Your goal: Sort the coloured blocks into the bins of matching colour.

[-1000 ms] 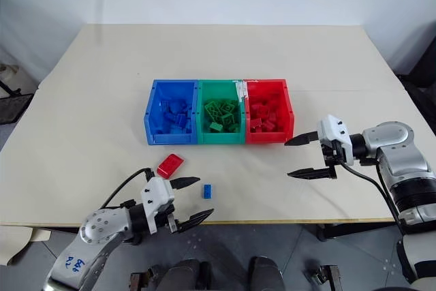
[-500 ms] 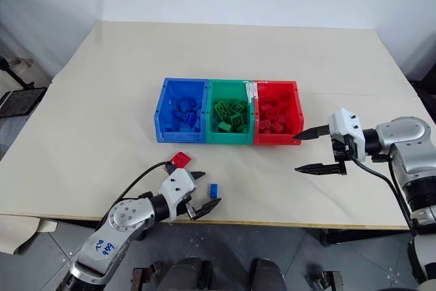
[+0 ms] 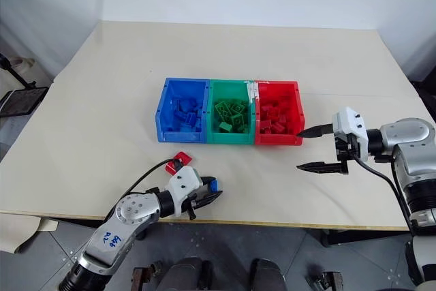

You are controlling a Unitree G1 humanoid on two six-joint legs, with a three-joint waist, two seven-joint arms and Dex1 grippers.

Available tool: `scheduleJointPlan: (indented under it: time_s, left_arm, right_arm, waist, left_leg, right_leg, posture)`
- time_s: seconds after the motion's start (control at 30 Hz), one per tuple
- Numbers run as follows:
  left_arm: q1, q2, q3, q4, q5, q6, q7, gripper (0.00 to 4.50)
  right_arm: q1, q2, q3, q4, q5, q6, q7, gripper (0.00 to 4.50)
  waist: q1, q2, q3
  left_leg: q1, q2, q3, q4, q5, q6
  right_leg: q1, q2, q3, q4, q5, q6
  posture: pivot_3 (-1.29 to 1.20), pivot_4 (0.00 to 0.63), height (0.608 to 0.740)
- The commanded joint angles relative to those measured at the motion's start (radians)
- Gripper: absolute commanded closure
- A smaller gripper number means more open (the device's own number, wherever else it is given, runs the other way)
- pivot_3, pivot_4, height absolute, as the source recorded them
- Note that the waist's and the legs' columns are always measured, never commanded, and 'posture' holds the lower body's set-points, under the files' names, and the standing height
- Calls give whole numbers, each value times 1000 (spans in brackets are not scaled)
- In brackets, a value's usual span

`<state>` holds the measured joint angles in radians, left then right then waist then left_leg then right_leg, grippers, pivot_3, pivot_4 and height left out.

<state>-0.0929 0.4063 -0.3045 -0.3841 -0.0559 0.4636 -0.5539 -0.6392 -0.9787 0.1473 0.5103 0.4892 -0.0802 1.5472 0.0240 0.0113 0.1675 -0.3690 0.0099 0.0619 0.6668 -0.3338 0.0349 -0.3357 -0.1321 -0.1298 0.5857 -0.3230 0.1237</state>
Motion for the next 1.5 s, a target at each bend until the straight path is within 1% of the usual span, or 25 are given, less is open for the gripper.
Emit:
scheduleJointPlan:
  time_s: [0.03,0.13,0.23,0.33,0.47,0.57,0.7,0.77,0.9,1.0,1.03,1.13,1.27,1.37,1.5]
  left_arm:
    - [10,12,11,5,5,-13,-3,2987]
    - [-6,13,34,10,-13,-40,-18,2987]
    - [-26,-19,69,4,-39,-59,-4,2987]
    - [-97,-76,151,-19,-89,-44,40,2987]
    - [-222,-116,242,-6,-125,-1,93,2987]
    - [-301,-112,288,57,-95,12,147,2987]
    - [-390,-101,333,185,-51,-24,217,2987]
    - [-422,-96,332,241,-43,-42,216,2247]
    - [-439,-90,309,292,-35,-69,193,1008]
    - [-415,-75,315,258,-55,-66,166,38]
    - [-401,-65,317,242,-62,-66,149,12]
    - [-322,-5,315,155,-119,-107,19,12]
    - [-205,78,363,64,-217,-122,-112,12]
    - [-80,168,434,19,-291,-117,-216,12]
    - [88,266,551,39,-345,-202,-347,12]
  right_arm:
    - [2,0,-53,-26,-11,3,64,0]
    - [3,10,-65,-24,-22,5,62,0]
    - [4,20,-77,-23,-33,4,60,0]
    - [7,28,-88,-24,-40,3,54,0]
    - [13,34,-99,-25,-45,1,51,0]
    - [23,40,-110,-32,-42,5,49,0]
    - [34,43,-125,-36,-44,4,48,0]
    - [40,44,-132,-38,-44,4,43,0]
    - [53,44,-143,-46,-46,5,40,0]
    - [67,40,-157,-58,-43,13,34,0]
    - [70,39,-160,-59,-43,12,36,0]
    - [70,41,-163,-58,-40,15,46,0]
    - [55,43,-155,-44,-26,14,66,0]
    - [50,29,-130,-29,-1,4,67,0]
    - [54,-5,-93,5,58,-7,67,0]
  waist:
    - [0,0,0]
    - [-1,0,0]
    - [-1,0,0]
    - [3,0,0]
    - [2,0,0]
    - [2,0,0]
    - [2,0,0]
    - [2,-1,0]
    - [4,-1,0]
    - [4,-1,0]
    - [2,-1,0]
    - [-1,-1,0]
    - [-3,-1,0]
    - [-5,-1,0]
    - [-9,0,0]
  left_leg:
    - [0,0,0,0,0,0]
    - [0,0,0,0,0,0]
    - [0,0,0,0,0,0]
    - [0,0,0,0,0,0]
    - [-1,-1,-1,1,0,0]
    - [-1,-1,0,1,0,0]
    - [0,-1,0,0,1,1]
    - [0,-1,1,0,1,1]
    - [0,-2,1,0,1,1]
    - [-1,-2,0,1,1,1]
    - [0,-2,0,1,1,1]
    - [0,-1,1,0,1,1]
    - [0,0,1,0,1,0]
    - [0,0,1,0,1,0]
    - [0,0,1,-1,1,0]
  right_leg:
    - [0,0,0,0,0,0]
    - [0,0,0,0,0,0]
    - [0,0,0,0,0,0]
    - [0,0,0,0,0,0]
    - [0,1,-2,1,0,0]
    - [0,3,-3,2,0,0]
    - [0,6,-5,3,0,0]
    - [-1,6,-5,4,0,0]
    - [-2,6,-5,4,0,1]
    - [-2,6,-5,4,0,1]
    - [-2,6,-5,4,0,1]
    - [-2,6,-4,4,0,1]
    - [-2,4,-2,4,0,1]
    - [-3,2,-1,3,0,1]
    - [-3,1,0,3,0,0]
  posture:
    - [0,150,740]
    - [0,150,740]
    - [0,150,740]
    - [0,150,740]
    - [0,150,740]
    - [0,150,740]
    - [0,150,740]
    - [0,150,740]
    - [0,150,740]
    - [0,150,740]
    - [0,150,740]
    - [0,150,740]
    - [0,150,740]
    - [0,150,740]
    - [0,150,740]
